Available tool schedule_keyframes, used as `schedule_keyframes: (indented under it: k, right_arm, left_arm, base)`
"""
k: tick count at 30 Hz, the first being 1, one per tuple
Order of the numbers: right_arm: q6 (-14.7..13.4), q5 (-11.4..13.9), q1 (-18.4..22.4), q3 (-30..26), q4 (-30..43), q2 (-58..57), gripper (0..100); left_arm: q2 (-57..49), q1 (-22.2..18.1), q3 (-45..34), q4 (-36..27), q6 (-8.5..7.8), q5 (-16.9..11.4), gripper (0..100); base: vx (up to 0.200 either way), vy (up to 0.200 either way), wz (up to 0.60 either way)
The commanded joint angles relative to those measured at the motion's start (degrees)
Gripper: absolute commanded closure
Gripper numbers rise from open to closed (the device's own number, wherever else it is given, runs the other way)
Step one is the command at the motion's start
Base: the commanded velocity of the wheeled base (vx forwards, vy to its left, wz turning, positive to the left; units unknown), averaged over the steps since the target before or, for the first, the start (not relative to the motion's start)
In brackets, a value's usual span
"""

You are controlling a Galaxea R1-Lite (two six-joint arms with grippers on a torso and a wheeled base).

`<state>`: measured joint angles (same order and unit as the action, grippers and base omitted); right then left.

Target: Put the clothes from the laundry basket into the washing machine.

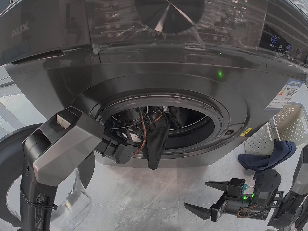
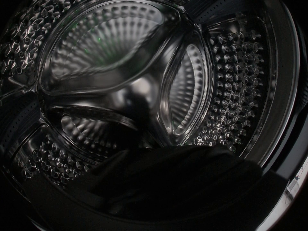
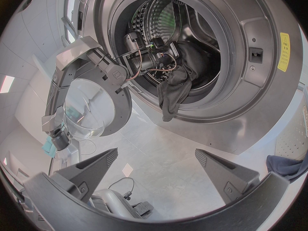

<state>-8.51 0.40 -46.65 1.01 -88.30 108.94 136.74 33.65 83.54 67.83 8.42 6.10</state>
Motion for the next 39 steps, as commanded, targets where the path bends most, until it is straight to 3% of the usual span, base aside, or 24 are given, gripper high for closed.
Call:
schedule_keyframes:
  k: [1,5,10,14,18,19,26,29,33,39]
  right_arm:
    - [-0.2,0.0,-0.1,0.0,0.0,0.0,0]
    - [-0.2,0.0,-0.1,0.0,0.0,-0.1,0]
    - [-0.1,0.0,-0.1,0.1,0.0,-0.1,0]
    - [0.0,0.0,-0.1,0.1,0.0,-0.1,0]
    - [0.0,0.0,-0.1,0.2,0.0,-0.1,0]
    - [0.0,0.0,-0.1,0.3,0.0,-0.1,0]
    - [0.0,0.0,-0.1,0.6,0.0,-0.1,0]
    - [0.0,0.0,-0.1,0.9,0.0,-0.1,0]
    - [0.0,0.0,-0.1,1.0,0.0,-0.1,0]
    - [-0.1,-0.1,0.0,1.0,0.0,-0.1,0]
  left_arm:
    - [-0.2,0.2,-0.7,-0.3,0.89,0.3,0]
    - [-2.0,0.3,-5.1,-1.6,0.98,0.2,0]
    - [-5.3,0.4,-11.2,-8.0,0.89,-1.3,0]
    - [-5.0,0.4,-13.3,-11.1,0.89,-3.5,0]
    - [-2.9,0.3,-12.7,-12.3,0.89,-3.5,0]
    - [-1.8,0.2,-10.9,-13.3,0.8,-3.5,100]
    - [2.8,-0.2,3.2,-15.7,1.95,-2.5,100]
    - [4.9,-0.2,9.4,-15.6,3.62,0.5,100]
    - [7.6,-0.2,18.5,-15.7,4.14,3.8,100]
    - [7.3,-0.3,19.0,-15.4,5.2,4.3,100]
  base:
    - [0.0,0.0,0.0]
    - [0.0,0.0,0.0]
    - [0.0,0.0,0.0]
    - [0.0,0.0,0.0]
    - [0.0,0.0,0.0]
    - [0.0,0.0,0.0]
    - [0.0,0.0,0.0]
    - [0.0,0.0,0.0]
    - [0.0,0.0,0.0]
    - [0.0,0.0,0.0]
